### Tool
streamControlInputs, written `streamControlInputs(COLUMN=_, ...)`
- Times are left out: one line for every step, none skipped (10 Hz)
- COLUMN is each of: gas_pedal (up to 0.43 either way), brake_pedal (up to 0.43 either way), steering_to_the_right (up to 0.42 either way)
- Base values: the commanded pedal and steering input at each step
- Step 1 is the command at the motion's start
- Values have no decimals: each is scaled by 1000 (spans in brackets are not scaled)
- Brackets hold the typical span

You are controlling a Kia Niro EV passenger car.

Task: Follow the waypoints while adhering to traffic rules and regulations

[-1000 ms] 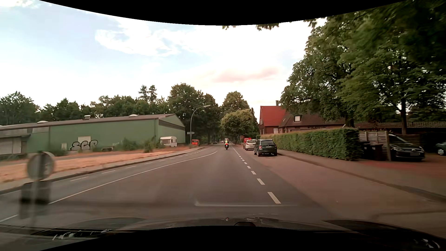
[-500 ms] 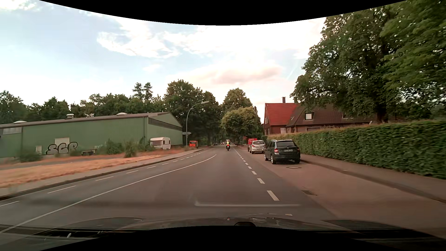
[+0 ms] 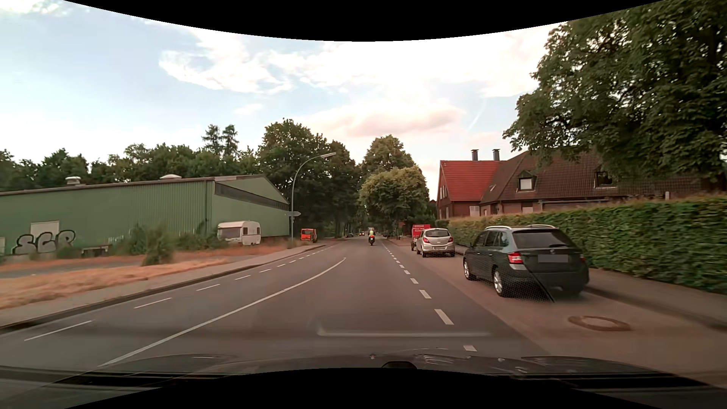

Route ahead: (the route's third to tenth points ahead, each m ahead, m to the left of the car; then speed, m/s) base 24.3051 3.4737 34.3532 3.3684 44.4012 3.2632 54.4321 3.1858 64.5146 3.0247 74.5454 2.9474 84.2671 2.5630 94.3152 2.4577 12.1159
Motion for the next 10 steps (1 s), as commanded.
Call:
streamControlInputs(gas_pedal=209, brake_pedal=0, steering_to_the_right=0)
streamControlInputs(gas_pedal=189, brake_pedal=0, steering_to_the_right=-1)
streamControlInputs(gas_pedal=189, brake_pedal=0, steering_to_the_right=-1)
streamControlInputs(gas_pedal=189, brake_pedal=0, steering_to_the_right=-1)
streamControlInputs(gas_pedal=189, brake_pedal=0, steering_to_the_right=-2)
streamControlInputs(gas_pedal=189, brake_pedal=0, steering_to_the_right=-2)
streamControlInputs(gas_pedal=189, brake_pedal=0, steering_to_the_right=-1)
streamControlInputs(gas_pedal=189, brake_pedal=0, steering_to_the_right=1)
streamControlInputs(gas_pedal=177, brake_pedal=0, steering_to_the_right=1)
streamControlInputs(gas_pedal=177, brake_pedal=0, steering_to_the_right=1)
